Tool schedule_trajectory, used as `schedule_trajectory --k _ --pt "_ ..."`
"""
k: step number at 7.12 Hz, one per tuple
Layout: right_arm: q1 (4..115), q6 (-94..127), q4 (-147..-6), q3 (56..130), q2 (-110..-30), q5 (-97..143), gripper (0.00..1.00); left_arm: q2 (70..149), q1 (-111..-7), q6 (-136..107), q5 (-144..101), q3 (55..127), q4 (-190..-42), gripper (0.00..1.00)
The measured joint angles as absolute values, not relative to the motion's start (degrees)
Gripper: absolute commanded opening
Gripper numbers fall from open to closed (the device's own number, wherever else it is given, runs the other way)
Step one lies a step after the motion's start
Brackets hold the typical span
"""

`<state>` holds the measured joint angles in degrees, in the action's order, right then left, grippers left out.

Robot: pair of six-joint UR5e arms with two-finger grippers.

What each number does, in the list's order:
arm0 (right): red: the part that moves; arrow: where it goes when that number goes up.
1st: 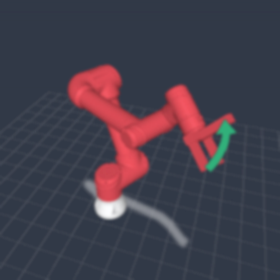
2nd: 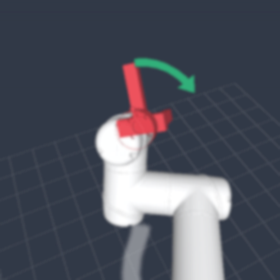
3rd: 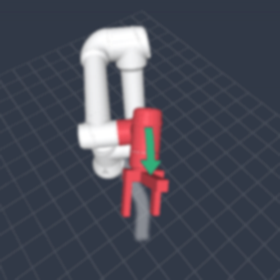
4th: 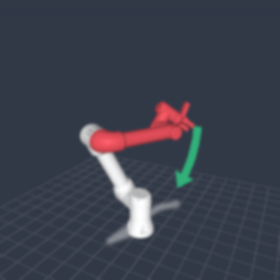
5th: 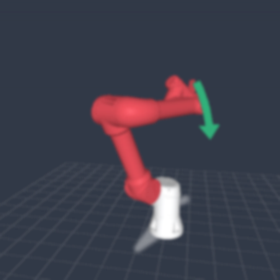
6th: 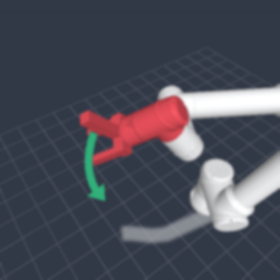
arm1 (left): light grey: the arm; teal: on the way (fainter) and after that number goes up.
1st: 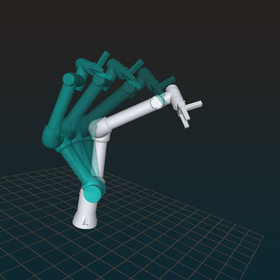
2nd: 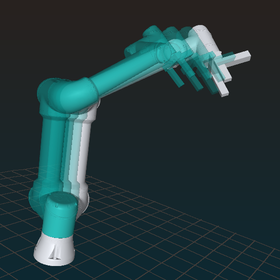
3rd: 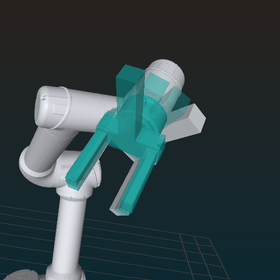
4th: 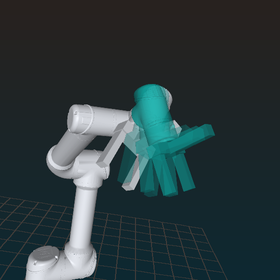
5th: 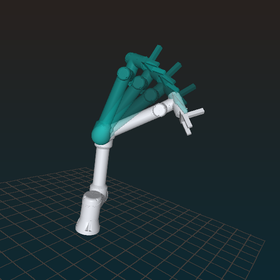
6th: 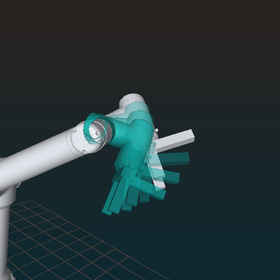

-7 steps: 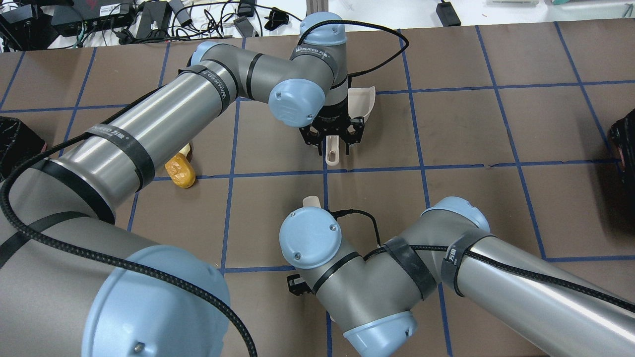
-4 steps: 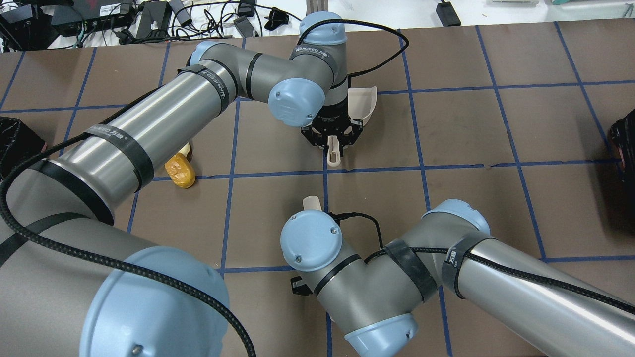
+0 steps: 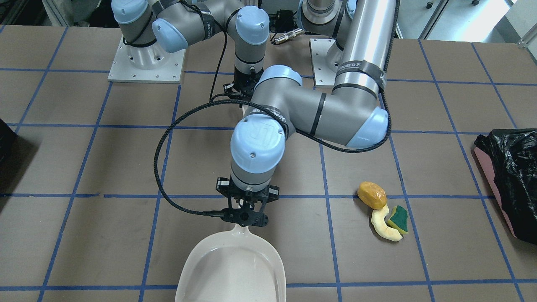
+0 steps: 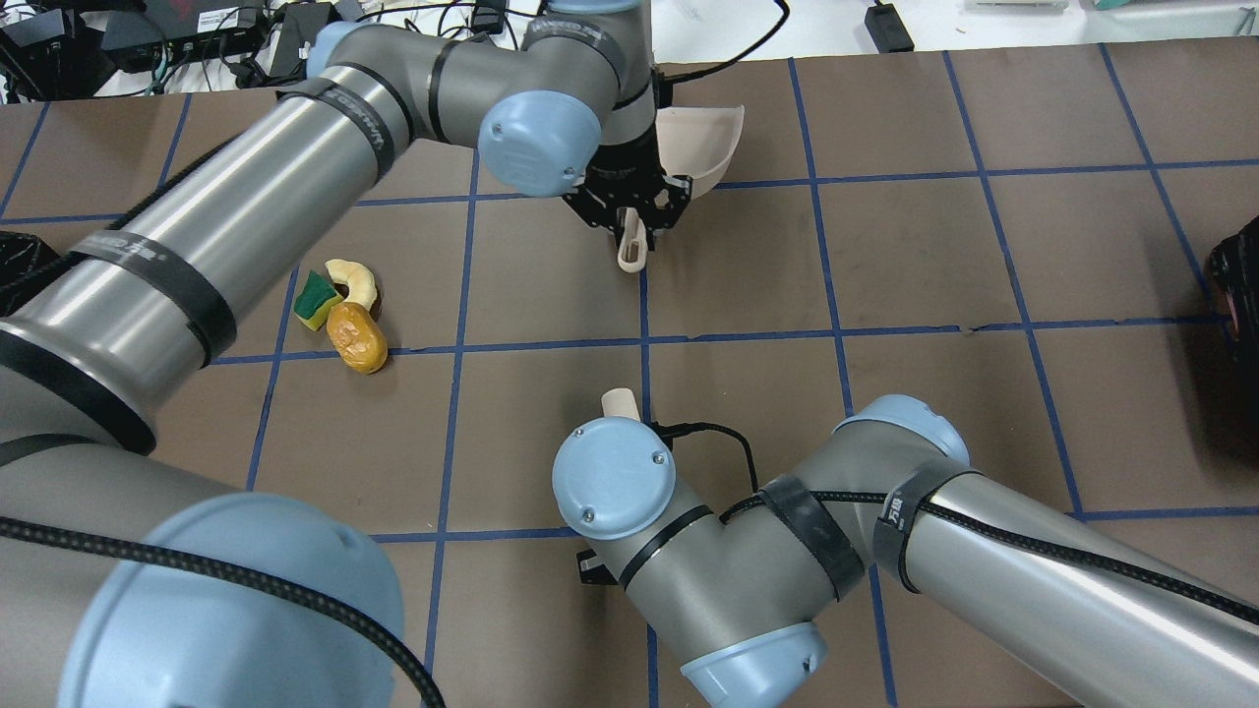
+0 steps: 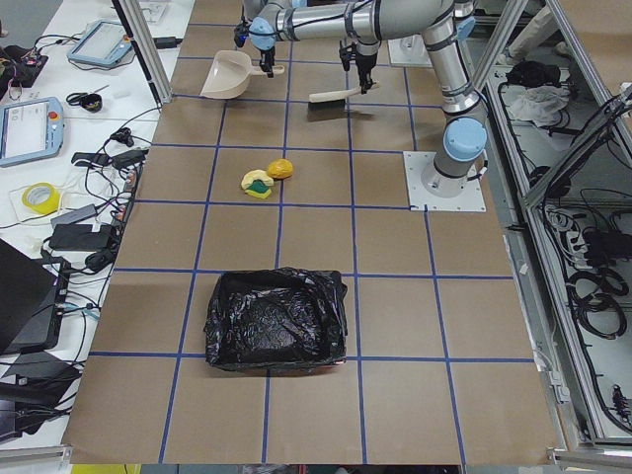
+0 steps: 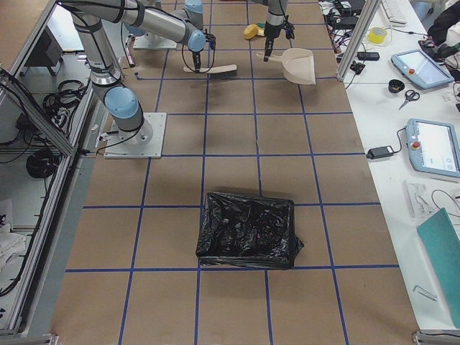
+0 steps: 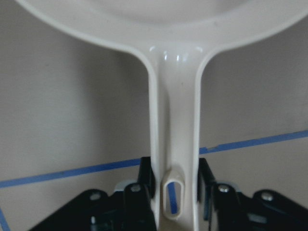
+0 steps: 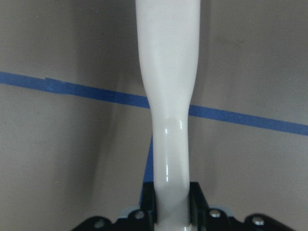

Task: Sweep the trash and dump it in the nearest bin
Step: 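Set dustpan beside trash with left gripper while right gripper carries brush over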

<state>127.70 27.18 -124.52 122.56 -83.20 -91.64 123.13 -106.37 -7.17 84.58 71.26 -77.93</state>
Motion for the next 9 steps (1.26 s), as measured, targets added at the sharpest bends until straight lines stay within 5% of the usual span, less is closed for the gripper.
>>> schedule_trajectory --k 6,9 --pt "127.2 26.9 -114.0 111.5 -83.1 -94.4 0.00 113.4 -77.0 46.9 89.6 71.2 -91.2 0.00" --pt "123.6 22.6 -108.7 104.6 -82.9 -94.6 0.00 113.7 -63.1 81.6 99.4 74.7 -86.7 0.00"
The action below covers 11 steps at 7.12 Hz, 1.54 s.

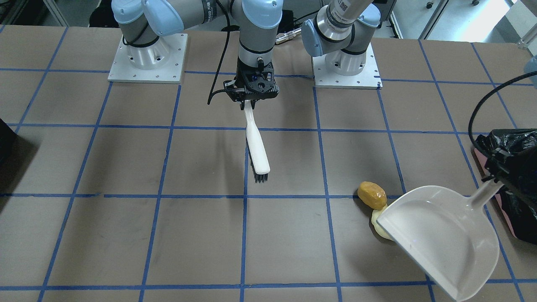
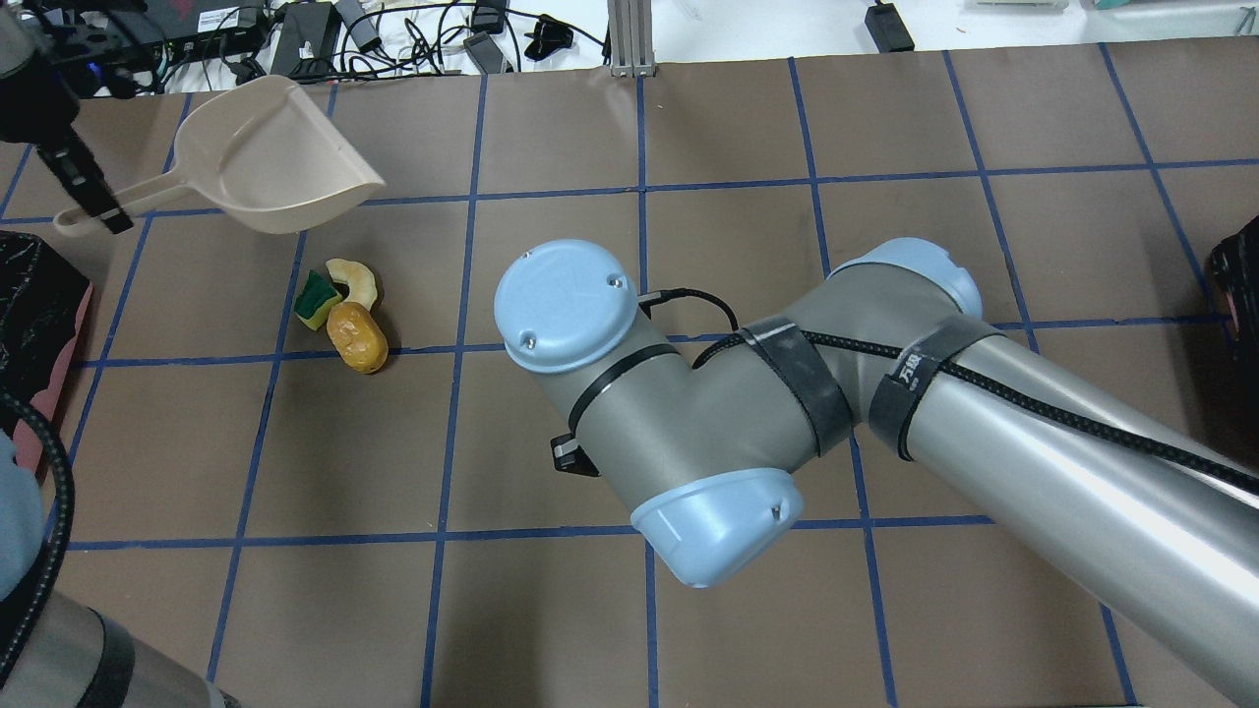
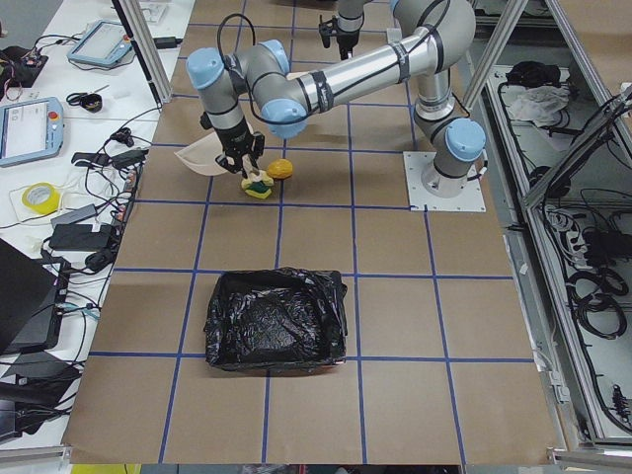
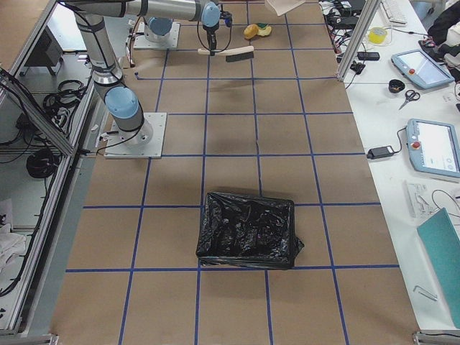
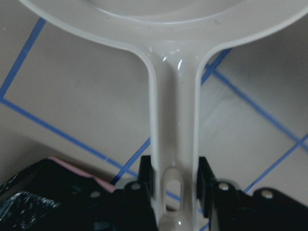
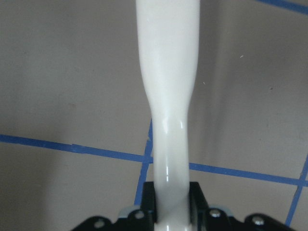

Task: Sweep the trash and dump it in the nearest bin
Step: 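Set dustpan beside trash with left gripper while right gripper carries brush over, then sweep the sponge, peel and potato into the dustpan with the right gripper's brush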

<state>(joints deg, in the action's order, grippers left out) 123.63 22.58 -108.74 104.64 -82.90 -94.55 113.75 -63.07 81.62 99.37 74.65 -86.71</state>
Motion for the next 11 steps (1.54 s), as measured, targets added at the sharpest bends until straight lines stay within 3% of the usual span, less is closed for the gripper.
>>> schedule_trajectory --k 4,7,11 --pt "120.7 22.9 -108.0 94.6 -75.3 -94.1 0.00 115.8 -56.1 110.7 103.5 82.0 -68.1 0.00" --pt "120.3 26.7 -107.3 83.1 -64.9 -92.8 0.00 119.3 -54.8 119.1 104.4 82.7 -62.9 0.00" --pt "122.1 33.9 -100.8 71.1 -56.9 -89.1 0.00 122.1 -55.1 125.3 104.4 83.0 -61.8 0.00"
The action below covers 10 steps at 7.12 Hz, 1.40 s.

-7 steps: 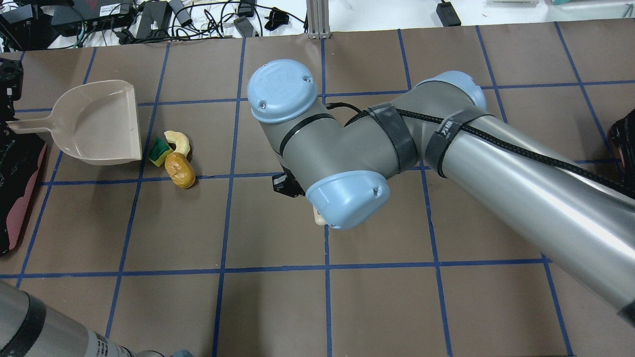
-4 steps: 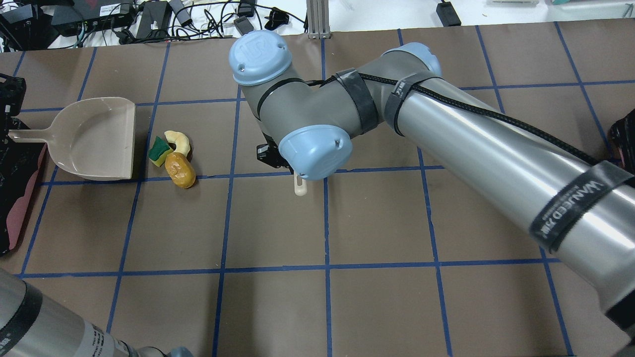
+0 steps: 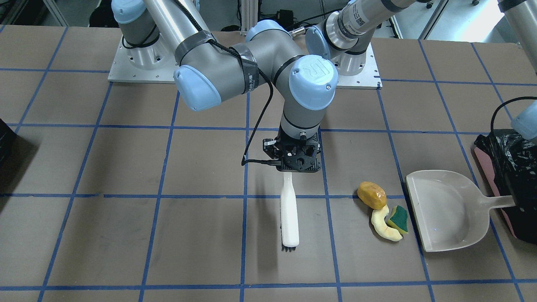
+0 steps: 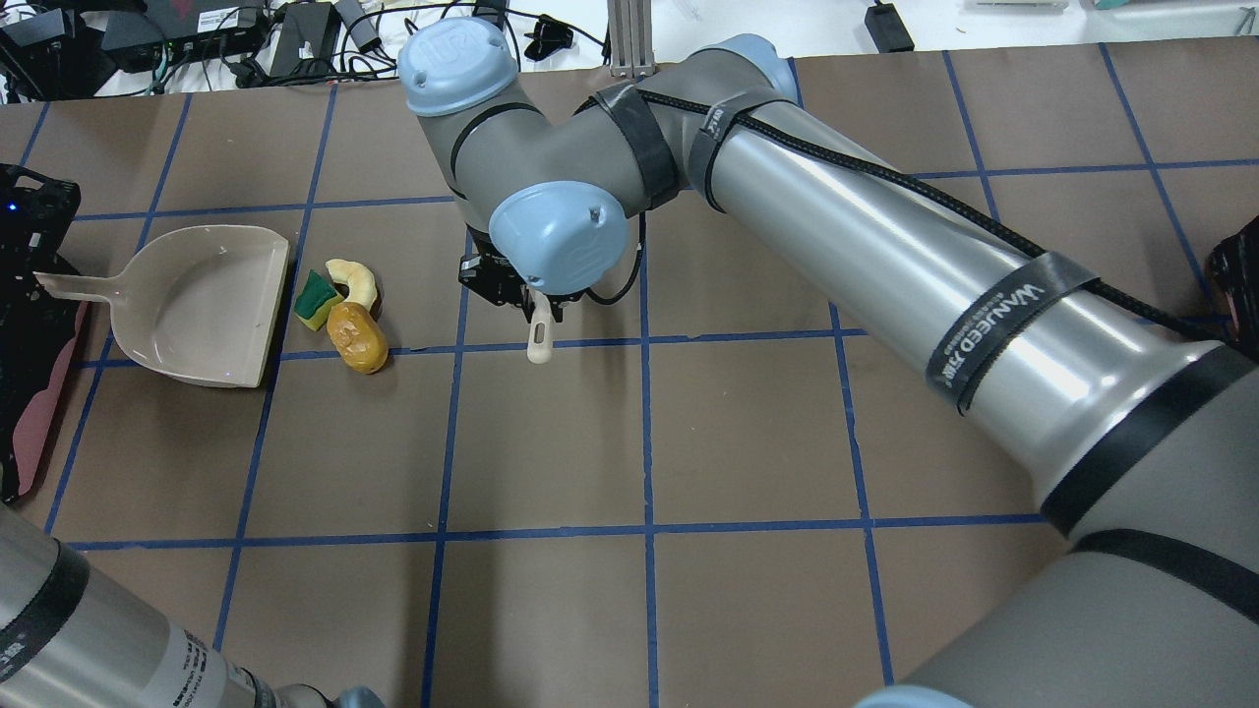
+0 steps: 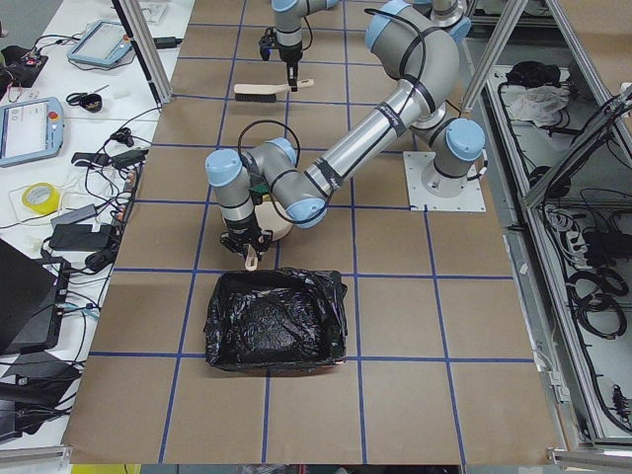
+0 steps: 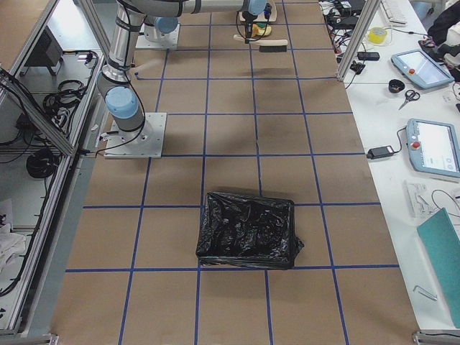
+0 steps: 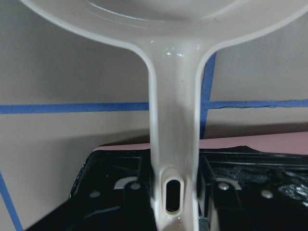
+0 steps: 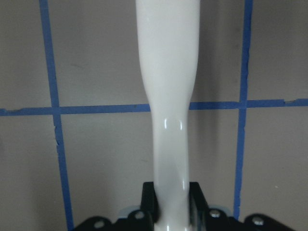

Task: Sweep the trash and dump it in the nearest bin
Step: 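Sweep the sponge, peel and potato into the dustpan with the right gripper's brush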

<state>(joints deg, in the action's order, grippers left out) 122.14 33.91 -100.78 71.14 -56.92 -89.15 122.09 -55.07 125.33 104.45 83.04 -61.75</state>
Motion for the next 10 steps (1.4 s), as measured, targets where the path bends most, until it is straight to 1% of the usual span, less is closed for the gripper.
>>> schedule_trajectory --k 4,7,10 --pt "126.7 40.7 -99.9 62.4 -48.7 -87.4 0.00 123.3 -56.0 126.4 104.3 83.1 -60.9 0.00" --pt "130.0 44.1 -100.1 54.5 -42.6 -86.7 0.00 124.1 -57.0 124.0 105.3 83.2 -58.5 0.00" --pt "131.2 47.0 -101.4 51.9 -38.8 -85.3 0.00 124.3 -57.3 122.6 106.0 83.7 -58.2 0.00"
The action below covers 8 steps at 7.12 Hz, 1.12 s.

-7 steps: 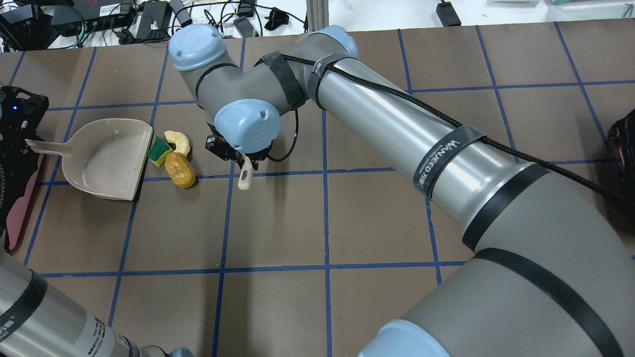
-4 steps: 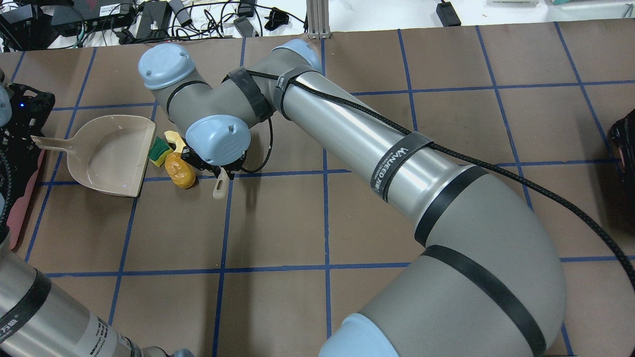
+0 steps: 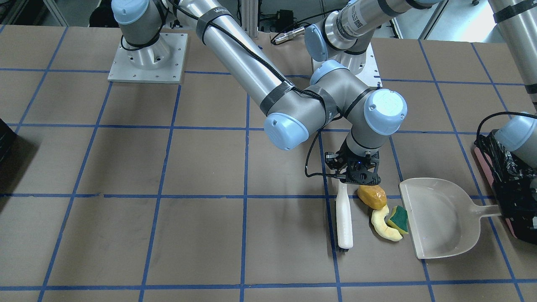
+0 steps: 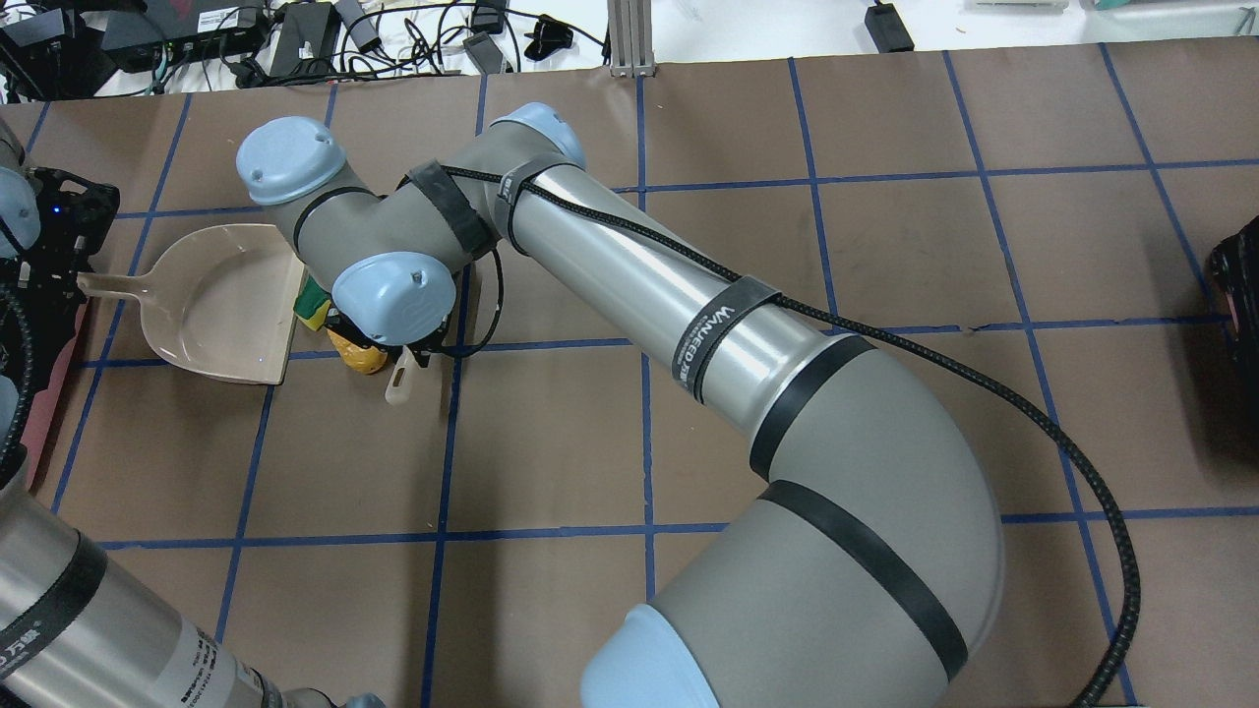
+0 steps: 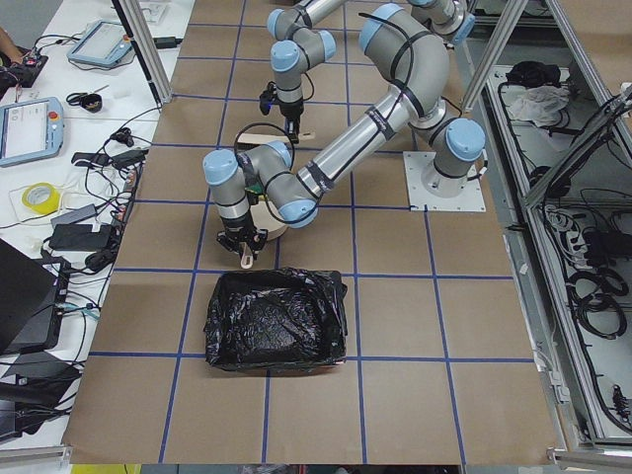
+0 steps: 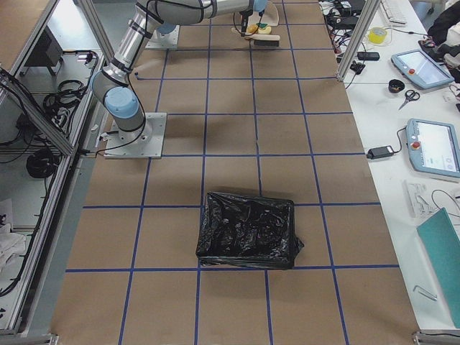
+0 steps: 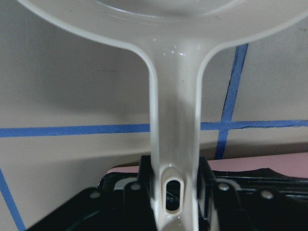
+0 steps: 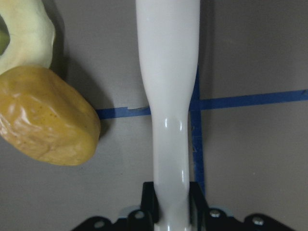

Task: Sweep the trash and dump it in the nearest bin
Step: 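Sweep the sponge, peel and potato into the dustpan with the right gripper's brush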

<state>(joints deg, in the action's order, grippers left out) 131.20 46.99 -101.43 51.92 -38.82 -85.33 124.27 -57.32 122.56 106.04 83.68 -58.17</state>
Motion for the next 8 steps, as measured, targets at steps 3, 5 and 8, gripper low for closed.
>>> schedule_trajectory --k 3,5,8 --pt "132.6 49.3 -102.8 51.3 -37.7 -82.9 0.00 124.3 -57.4 122.4 106.2 83.8 -58.0 0.00" --pt "133.0 50.6 -102.9 48.2 -36.4 -80.6 0.00 124.3 -57.9 122.4 106.6 83.8 -58.0 0.00" --pt "133.4 51.7 -103.1 46.0 -34.4 -78.3 0.00 124.3 -58.3 122.4 107.7 83.8 -57.8 0.00"
